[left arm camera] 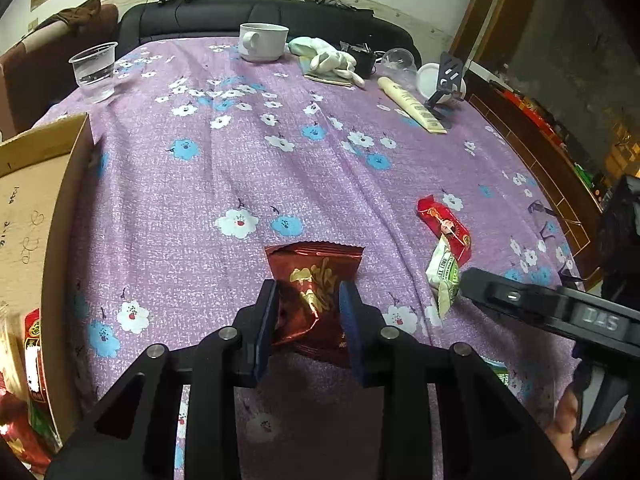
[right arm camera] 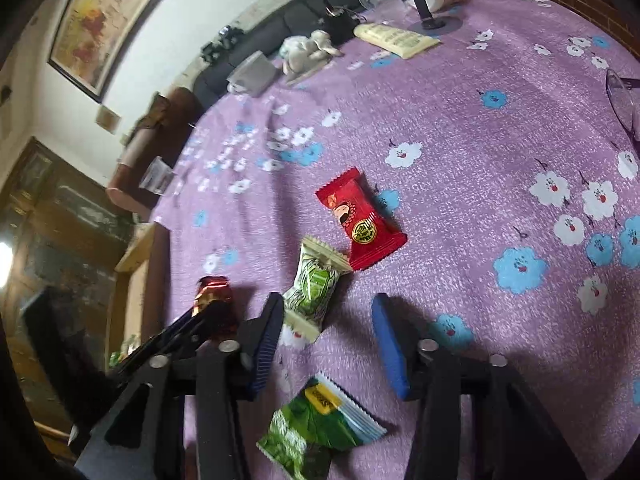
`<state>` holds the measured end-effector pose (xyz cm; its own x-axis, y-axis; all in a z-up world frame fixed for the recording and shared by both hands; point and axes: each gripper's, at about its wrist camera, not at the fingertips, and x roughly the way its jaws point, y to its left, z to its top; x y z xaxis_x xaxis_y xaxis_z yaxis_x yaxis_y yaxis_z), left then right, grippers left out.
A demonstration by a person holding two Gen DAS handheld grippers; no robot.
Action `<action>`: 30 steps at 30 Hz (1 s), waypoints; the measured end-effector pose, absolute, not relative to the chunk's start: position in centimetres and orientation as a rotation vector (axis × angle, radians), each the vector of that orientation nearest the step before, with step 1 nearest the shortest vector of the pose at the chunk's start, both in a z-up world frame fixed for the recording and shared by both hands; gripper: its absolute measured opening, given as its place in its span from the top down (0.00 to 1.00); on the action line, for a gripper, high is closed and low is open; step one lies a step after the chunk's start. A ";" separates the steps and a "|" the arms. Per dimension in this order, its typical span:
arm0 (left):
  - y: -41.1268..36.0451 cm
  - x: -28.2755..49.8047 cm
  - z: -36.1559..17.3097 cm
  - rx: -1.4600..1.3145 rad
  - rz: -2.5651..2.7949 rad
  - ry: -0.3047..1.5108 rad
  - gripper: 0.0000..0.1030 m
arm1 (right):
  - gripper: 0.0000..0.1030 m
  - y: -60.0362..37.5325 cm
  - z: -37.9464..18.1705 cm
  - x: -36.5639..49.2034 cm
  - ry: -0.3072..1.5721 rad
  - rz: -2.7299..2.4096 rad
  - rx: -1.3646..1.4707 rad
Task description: Organize snacks
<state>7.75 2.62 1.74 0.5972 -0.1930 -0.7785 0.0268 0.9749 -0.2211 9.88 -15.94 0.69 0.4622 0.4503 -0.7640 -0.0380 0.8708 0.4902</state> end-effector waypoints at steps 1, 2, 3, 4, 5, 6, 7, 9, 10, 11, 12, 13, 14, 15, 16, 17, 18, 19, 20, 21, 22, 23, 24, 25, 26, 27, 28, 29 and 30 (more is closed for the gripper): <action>2.6 7.7 1.7 -0.193 -0.123 0.920 0.72 | 0.60 -15.4 0.8 10.2 1.060 0.295 0.415; 2.6 7.8 1.8 -0.184 -0.115 0.915 0.72 | 0.64 -15.0 1.0 10.6 1.061 0.277 0.388; 2.5 7.8 1.9 -0.172 -0.101 0.904 0.72 | 0.65 -14.4 1.0 11.0 1.067 0.268 0.367; 2.5 7.8 1.8 -0.169 -0.091 0.898 0.72 | 0.65 -13.7 0.9 11.4 1.085 0.264 0.335; 2.5 7.9 1.8 -0.168 -0.090 0.899 0.72 | 0.66 -12.8 1.1 11.6 1.084 0.247 0.283; 2.5 8.0 1.6 -0.171 -0.095 0.904 0.71 | 0.67 -11.8 1.2 11.6 1.085 0.231 0.224; 2.5 8.0 1.5 -0.172 -0.096 0.907 0.69 | 0.70 -10.9 1.2 11.5 1.082 0.220 0.168; 2.4 8.2 1.4 -0.162 -0.096 0.904 0.69 | 0.80 -9.6 1.1 10.9 1.059 0.202 0.057; 2.4 8.2 1.4 -0.155 -0.095 0.904 0.68 | 0.81 -9.2 1.1 10.5 1.039 0.198 0.023; 2.4 8.1 1.4 -0.155 -0.096 0.900 0.71 | 0.81 -9.3 1.1 10.3 1.027 0.202 0.026; 2.5 8.0 1.5 -0.165 -0.107 0.890 0.72 | 0.82 -9.9 1.1 10.2 1.014 0.221 0.071; 2.6 7.8 1.6 -0.175 -0.115 0.882 0.75 | 0.82 -10.4 1.2 10.1 0.997 0.241 0.108; 2.7 7.8 1.7 -0.182 -0.118 0.876 0.76 | 0.82 -11.0 1.4 9.9 0.967 0.265 0.147; 2.8 7.7 1.9 -0.186 -0.121 0.869 0.77 | 0.82 -11.5 1.6 9.7 0.942 0.269 0.164; 2.7 7.6 1.9 -0.185 -0.122 0.865 0.78 | 0.82 -11.9 1.7 9.5 0.921 0.265 0.172; 2.7 7.6 2.0 -0.181 -0.123 0.861 0.78 | 0.82 -12.1 1.9 9.4 0.914 0.270 0.183; 2.6 7.6 2.1 -0.176 -0.123 0.858 0.78 | 0.83 -12.3 2.0 9.4 0.907 0.285 0.201; 2.5 7.6 2.1 -0.171 -0.122 0.858 0.78 | 0.83 -12.5 2.3 9.3 0.897 0.301 0.217; 2.4 7.6 2.1 -0.165 -0.122 0.857 0.78 | 0.83 -12.5 2.5 9.2 0.889 0.306 0.218; 2.3 7.6 2.1 -0.160 -0.121 0.853 0.78 | 0.83 -12.5 2.8 9.0 0.877 0.309 0.217; 2.3 7.5 2.2 -0.153 -0.120 0.850 0.78 | 0.83 -12.5 3.2 8.7 0.862 0.317 0.218; 2.1 7.5 2.2 -0.140 -0.116 0.850 0.78 | 0.83 -12.5 3.5 8.7 0.852 0.323 0.219; 2.1 7.5 2.1 -0.136 -0.114 0.850 0.78 | 0.83 -12.4 3.9 8.4 0.838 0.327 0.218; 2.0 7.4 2.2 -0.132 -0.112 0.849 0.78 | 0.83 -12.4 4.1 8.4 0.830 0.327 0.216; 1.9 7.4 2.2 -0.125 -0.111 0.848 0.78 | 0.83 -12.4 4.1 8.5 0.827 0.327 0.216; 1.8 7.5 2.1 -0.114 -0.113 0.850 0.78 | 0.83 -12.4 4.2 8.5 0.826 0.329 0.221; 1.6 7.5 2.1 -0.104 -0.113 0.853 0.78 | 0.83 -12.4 4.1 8.7 0.828 0.331 0.225; 1.4 7.5 2.1 -0.093 -0.109 0.853 0.78 | 0.83 -12.5 4.1 8.7 0.831 0.332 0.227; 1.2 7.5 2.0 -0.076 -0.102 0.853 0.76 | 0.83 -12.5 4.0 8.7 0.832 0.333 0.228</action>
